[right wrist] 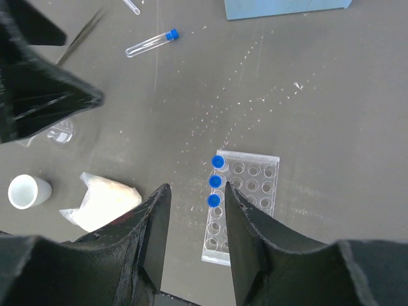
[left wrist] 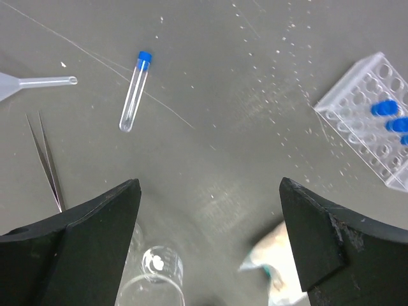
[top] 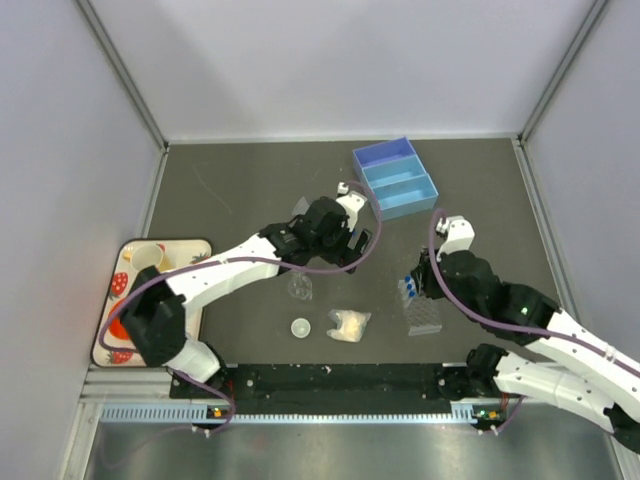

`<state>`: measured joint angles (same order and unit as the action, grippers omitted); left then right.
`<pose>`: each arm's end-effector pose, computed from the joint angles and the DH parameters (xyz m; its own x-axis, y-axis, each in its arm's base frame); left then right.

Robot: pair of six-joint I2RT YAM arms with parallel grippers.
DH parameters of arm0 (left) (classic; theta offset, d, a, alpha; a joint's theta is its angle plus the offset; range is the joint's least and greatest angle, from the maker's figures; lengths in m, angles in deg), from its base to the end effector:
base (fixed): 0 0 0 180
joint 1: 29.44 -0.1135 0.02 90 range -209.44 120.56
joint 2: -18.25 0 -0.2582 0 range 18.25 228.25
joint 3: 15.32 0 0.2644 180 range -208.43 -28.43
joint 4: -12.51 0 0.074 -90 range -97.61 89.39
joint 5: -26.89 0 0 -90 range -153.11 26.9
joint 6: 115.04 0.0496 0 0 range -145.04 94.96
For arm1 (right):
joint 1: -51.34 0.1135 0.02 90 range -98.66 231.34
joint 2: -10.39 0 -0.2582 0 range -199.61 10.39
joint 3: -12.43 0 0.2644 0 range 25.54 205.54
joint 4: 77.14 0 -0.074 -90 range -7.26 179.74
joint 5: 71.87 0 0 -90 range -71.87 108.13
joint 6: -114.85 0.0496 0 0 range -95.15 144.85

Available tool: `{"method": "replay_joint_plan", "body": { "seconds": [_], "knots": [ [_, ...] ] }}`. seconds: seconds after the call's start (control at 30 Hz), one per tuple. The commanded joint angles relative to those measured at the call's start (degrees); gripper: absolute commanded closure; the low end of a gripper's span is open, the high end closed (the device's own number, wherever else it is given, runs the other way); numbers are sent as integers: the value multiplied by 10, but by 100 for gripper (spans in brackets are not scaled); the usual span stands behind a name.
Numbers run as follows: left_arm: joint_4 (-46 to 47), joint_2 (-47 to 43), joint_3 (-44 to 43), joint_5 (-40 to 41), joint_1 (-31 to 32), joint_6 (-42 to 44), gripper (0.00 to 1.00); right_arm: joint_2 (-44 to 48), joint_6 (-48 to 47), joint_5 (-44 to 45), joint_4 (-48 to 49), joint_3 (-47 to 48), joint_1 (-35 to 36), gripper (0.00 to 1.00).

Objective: Organize the chemistry lab equipment

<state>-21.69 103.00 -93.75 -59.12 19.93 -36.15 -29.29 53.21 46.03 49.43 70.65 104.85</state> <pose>0.2325 -0.2657 0.2613 -0.5544 0.3509 -0.7546 0.6276 0.7718 -0.1021 0.1189 0.1218 0.2950 -0.5284 -0.0085 -0.8489 -0.2628 0.9525 0.1541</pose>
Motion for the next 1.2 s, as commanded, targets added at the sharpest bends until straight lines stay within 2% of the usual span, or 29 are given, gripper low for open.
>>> {"method": "replay_joint_plan", "body": {
  "seconds": [0.0,0.3,0.5,0.77,1.17],
  "knots": [
    [13,55,-55,-17,-35,16,5,20,-23,-10,-23,36,6,60],
    [1,169,-125,-72,-94,36,9,68,-31,-28,-39,41,6,60],
    [-54,251,-195,-55,-97,48,12,80,-32,-32,-39,38,6,60],
    [-59,304,-211,-46,-105,47,14,95,-33,-32,-42,31,6,60],
    [-63,335,-223,-52,-119,53,29,97,-30,-34,-42,27,6,60]
  ]
}}
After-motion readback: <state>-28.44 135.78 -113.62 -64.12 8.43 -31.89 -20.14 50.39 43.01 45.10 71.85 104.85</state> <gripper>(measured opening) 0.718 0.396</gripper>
